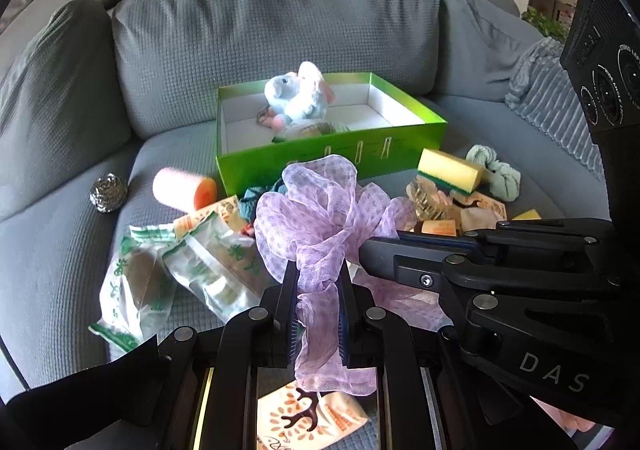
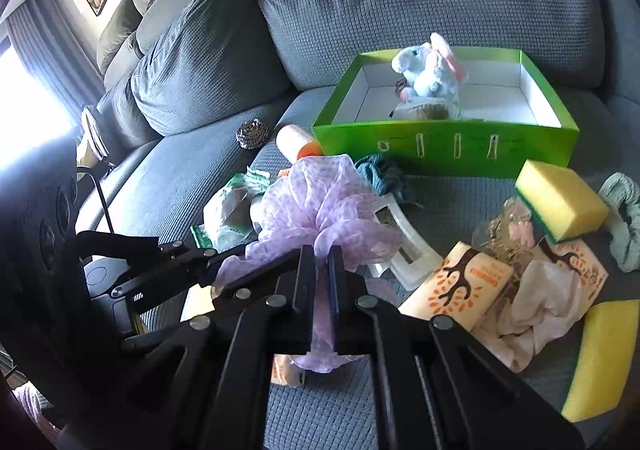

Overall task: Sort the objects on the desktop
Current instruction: 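Lift the scrunchie with the right gripper and carry it over the box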

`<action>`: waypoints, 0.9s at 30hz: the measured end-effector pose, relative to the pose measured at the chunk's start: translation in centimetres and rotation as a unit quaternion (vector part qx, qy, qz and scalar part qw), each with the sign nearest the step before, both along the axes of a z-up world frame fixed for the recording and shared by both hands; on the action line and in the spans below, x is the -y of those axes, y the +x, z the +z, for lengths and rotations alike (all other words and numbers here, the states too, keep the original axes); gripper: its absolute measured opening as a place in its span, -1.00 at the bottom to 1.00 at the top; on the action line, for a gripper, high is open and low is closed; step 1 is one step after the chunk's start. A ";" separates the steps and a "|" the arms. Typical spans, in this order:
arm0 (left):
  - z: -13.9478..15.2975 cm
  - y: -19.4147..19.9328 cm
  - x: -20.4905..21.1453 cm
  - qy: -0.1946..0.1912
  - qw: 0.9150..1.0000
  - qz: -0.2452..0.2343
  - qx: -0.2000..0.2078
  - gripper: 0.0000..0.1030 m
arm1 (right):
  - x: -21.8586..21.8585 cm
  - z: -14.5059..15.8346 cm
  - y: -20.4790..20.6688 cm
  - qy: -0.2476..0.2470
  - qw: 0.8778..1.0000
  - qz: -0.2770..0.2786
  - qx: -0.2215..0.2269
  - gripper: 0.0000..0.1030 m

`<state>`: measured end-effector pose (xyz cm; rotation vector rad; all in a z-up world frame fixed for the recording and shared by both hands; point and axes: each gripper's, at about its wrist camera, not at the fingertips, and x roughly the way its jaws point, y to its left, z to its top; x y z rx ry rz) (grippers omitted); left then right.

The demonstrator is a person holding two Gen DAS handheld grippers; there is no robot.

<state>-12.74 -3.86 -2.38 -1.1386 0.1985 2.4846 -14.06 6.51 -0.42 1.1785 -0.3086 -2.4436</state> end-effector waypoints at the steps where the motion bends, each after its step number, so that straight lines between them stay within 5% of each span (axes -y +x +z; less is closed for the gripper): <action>1: 0.1 -0.1 -0.1 -0.001 1.000 0.000 -0.002 -0.71 | 0.0 0.2 0.0 0.000 1.000 0.000 -0.002 -0.88; 27: 2.6 -3.0 -2.0 -0.002 1.000 -0.002 -0.027 -0.71 | -1.9 2.8 -2.7 0.005 0.999 -0.023 -0.039 -0.88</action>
